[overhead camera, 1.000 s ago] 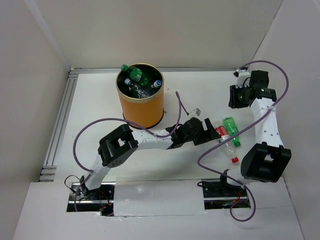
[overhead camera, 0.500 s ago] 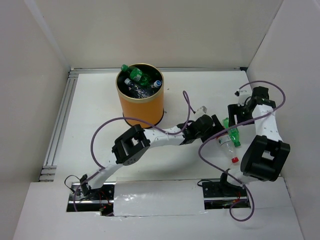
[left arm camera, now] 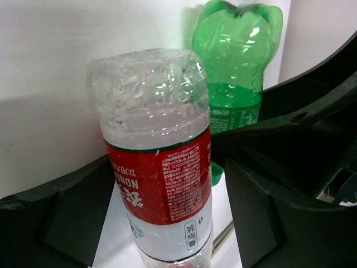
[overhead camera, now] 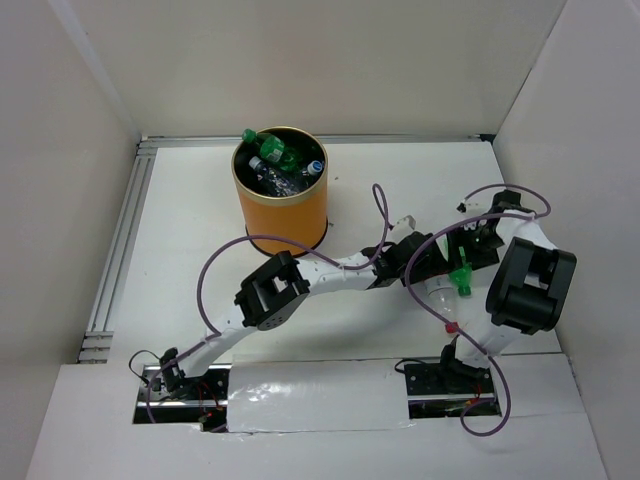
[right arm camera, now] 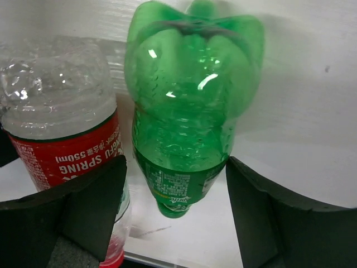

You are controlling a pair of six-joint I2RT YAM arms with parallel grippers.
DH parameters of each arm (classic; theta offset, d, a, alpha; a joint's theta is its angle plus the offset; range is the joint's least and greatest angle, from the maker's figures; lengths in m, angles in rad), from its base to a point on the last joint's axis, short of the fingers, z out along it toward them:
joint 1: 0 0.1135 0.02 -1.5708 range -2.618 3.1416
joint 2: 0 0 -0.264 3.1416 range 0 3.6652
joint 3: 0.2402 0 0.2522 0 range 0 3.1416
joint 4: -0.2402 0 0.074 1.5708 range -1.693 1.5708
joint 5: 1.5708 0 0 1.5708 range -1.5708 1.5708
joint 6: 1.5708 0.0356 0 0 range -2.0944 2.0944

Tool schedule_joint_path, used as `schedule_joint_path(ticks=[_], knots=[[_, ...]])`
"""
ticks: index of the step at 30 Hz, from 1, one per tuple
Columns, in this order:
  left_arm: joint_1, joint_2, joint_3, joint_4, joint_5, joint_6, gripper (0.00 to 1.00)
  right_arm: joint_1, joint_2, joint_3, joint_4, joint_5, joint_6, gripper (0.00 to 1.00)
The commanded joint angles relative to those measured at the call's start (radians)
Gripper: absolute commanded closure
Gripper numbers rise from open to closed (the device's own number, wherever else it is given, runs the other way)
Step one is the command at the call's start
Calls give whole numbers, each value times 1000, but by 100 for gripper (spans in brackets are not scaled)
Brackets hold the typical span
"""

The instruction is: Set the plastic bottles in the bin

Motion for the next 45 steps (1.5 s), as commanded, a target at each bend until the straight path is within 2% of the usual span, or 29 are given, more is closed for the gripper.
schedule_joint_path(ticks=[1,5,9,15,18,21,23,25,27,28,29,30,32,34,37,41,45], knots=[[-9,6,35,-6,-32,51,11,-3,5,-7,8,-54,-42,22],[-9,-75,-73,-60,-80,103,11,-3,-17,-25,-67,-167,-92,22],[-9,-132,-192,-92,-103,112,11,-3,-54,-25,-43,-177,-69,22],[-38,-77,-86,-260,-103,190,12,-3,-66,-2,-43,-215,-48,21],[-57,-52,-60,-290,-112,203,13,-3,-66,-2,-52,-235,-48,21],[-57,-13,-20,-360,-121,213,17,-3,-66,-12,-61,-246,-57,20],[-57,-3,-31,-386,-121,223,23,-3,-78,-22,-61,-258,-57,20],[-57,-25,-64,-387,-121,246,39,-3,-87,-22,-61,-281,-75,16],[-57,-83,-161,-361,-121,279,54,-3,-98,-22,-61,-293,-75,14],[-57,-106,-196,-336,-131,310,81,-3,-109,-22,-61,-304,-85,11],[-57,-127,-228,-336,-144,322,92,-3,-109,-22,-61,-304,-85,8],[-57,-165,-280,-336,-144,335,98,-3,-120,-22,-48,-304,-85,5],[-46,-219,-343,-339,-155,373,100,-3,-130,-41,-28,-274,-94,0],[-46,-299,-467,-301,-171,414,100,-3,-140,-54,4,-255,-94,0],[-46,-570,-574,-207,-261,538,100,-3,-150,-91,52,-209,-94,0],[-14,-803,-532,-143,-383,759,100,-12,-160,-128,104,-191,-94,0],[66,-926,-465,-11,-434,893,100,-13,-150,-128,126,-204,-103,0]])
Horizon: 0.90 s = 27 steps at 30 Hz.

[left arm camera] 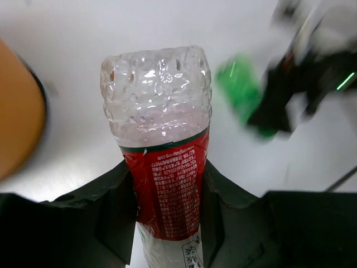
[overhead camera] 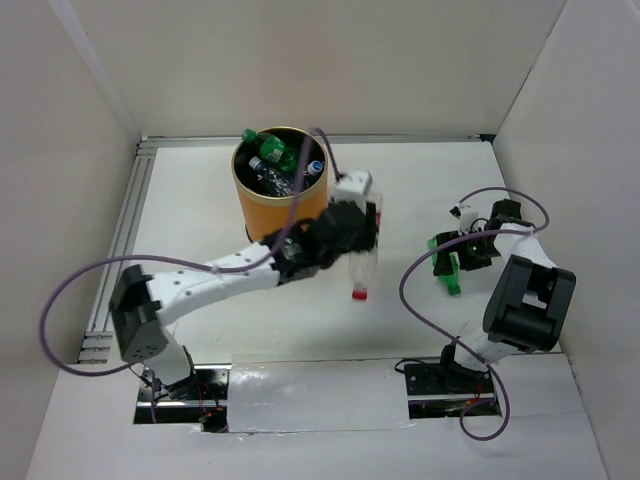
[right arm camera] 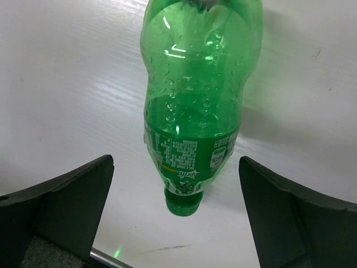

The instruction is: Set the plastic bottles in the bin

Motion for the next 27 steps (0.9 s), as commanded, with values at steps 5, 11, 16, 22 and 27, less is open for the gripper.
schedule_joint_path(ticks=[5,11,16,22,27], knots=[[176,-188,159,369,-214,424,100,-8,-3,-21,117,-29,-7,0],[331,-111,147,620,-430,573,100,-8,22,-21,117,-49,-7,0],[460,-79,147,582,-461,533,100,-8,22,-41,135,-49,-16,0],[555,-62,129,481,-452,465,100,-8,43,-60,145,-40,-16,0],[569,-64,100,285,-321,424,58,3,80,-60,154,-20,-16,0]])
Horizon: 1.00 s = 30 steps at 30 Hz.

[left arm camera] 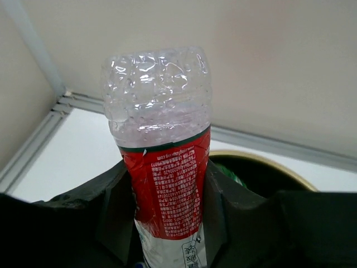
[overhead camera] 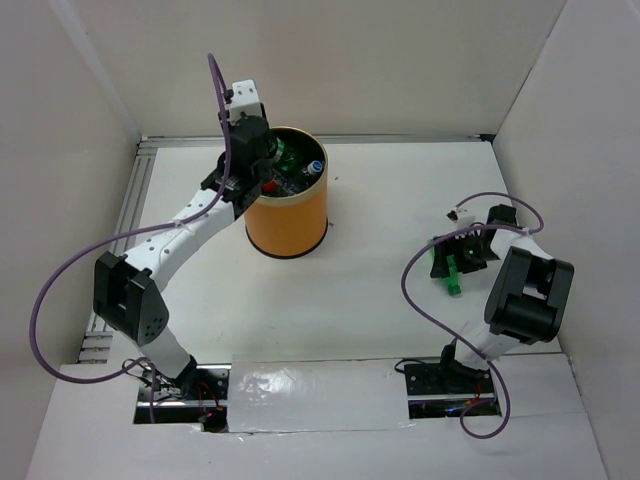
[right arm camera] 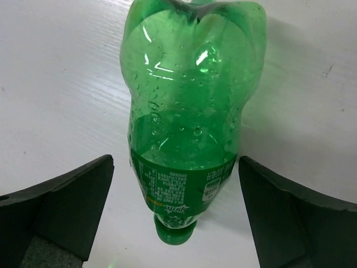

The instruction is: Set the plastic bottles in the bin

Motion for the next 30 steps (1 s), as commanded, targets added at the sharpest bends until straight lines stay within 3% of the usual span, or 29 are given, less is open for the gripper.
schedule_joint_path(ticks=[1,3,4,7,8,10,14,16,18,19,20,21,26,30], knots=[[-9,-35,-66,-79,99,-51,46,4,22,-7,40,14,-12,0],[-30,-95,-116,-79,140,-60,17,19,32,-19,61,31,-12,8],[-31,-116,-133,-79,163,-75,1,31,32,-19,61,40,-12,22],[-96,-217,-160,-79,164,-75,0,42,32,-18,71,51,-41,60],[-139,-251,-170,-97,150,-66,0,42,19,-6,52,37,-53,76],[-182,-332,-183,-97,150,-54,0,51,-38,36,-4,-24,-94,91],[-316,-623,-292,-120,263,9,0,123,-144,308,-75,-176,-102,98],[-375,-727,-439,-143,344,-33,0,163,-190,402,-5,-280,-20,99],[-420,-870,-616,-174,354,-99,0,240,-216,493,113,-329,81,100],[-447,-953,-718,-260,337,-188,0,312,-237,528,334,-339,223,100],[-448,-954,-719,-261,337,-236,0,312,-238,528,336,-339,225,100],[-472,-992,-810,-289,325,-274,0,399,-238,568,403,-316,263,100],[-506,-1120,-996,-453,260,-518,0,648,-49,822,511,-276,350,100],[-517,-1129,-1064,-488,260,-603,0,812,95,945,548,-186,350,100]])
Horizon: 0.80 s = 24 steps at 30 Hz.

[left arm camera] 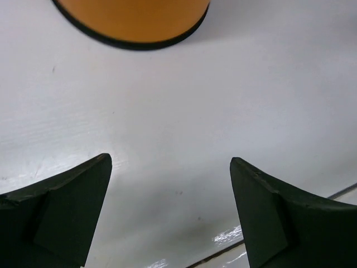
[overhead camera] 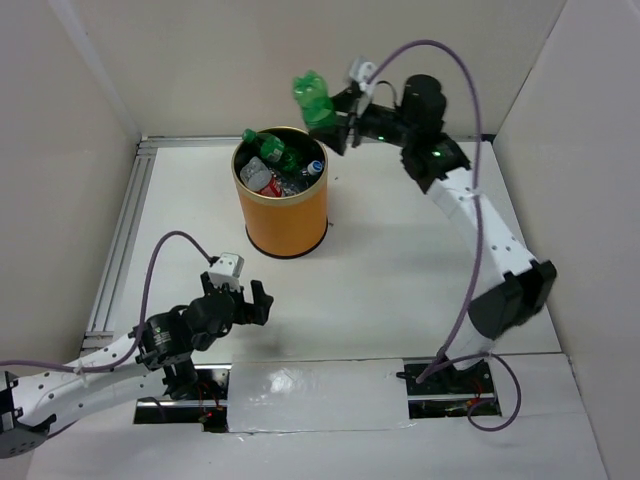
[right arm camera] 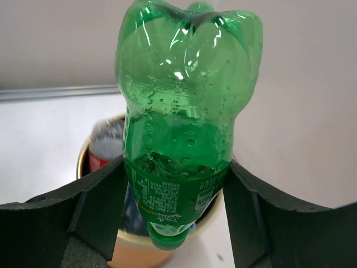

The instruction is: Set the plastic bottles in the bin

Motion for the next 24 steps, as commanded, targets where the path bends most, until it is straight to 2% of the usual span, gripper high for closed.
schedule_joint_path(ticks=[1,4,8,9,12,13,18,21,22,24], knots=[[-16,-37,7,-6,-34,-149,0,116,180,101,69,85,56,100],[-16,-37,-18,3,-24,-174,0,176,289,232,36,108,56,95],[-16,-15,-18,3,-4,-183,0,187,427,338,-60,139,45,70],[-16,-6,-18,3,-4,-183,0,187,428,347,-69,139,59,52],[-16,5,-7,18,-4,-163,0,144,408,358,-96,149,94,16],[-16,5,-7,30,6,-153,0,122,395,367,-109,140,94,0],[-16,64,13,122,16,-82,0,69,248,332,-243,236,130,0],[-25,124,31,199,37,-39,0,68,115,216,-293,469,139,0],[-25,155,42,219,46,-27,0,59,77,115,-294,600,139,0],[-25,185,54,273,46,-18,0,59,-51,-10,-281,730,148,0]])
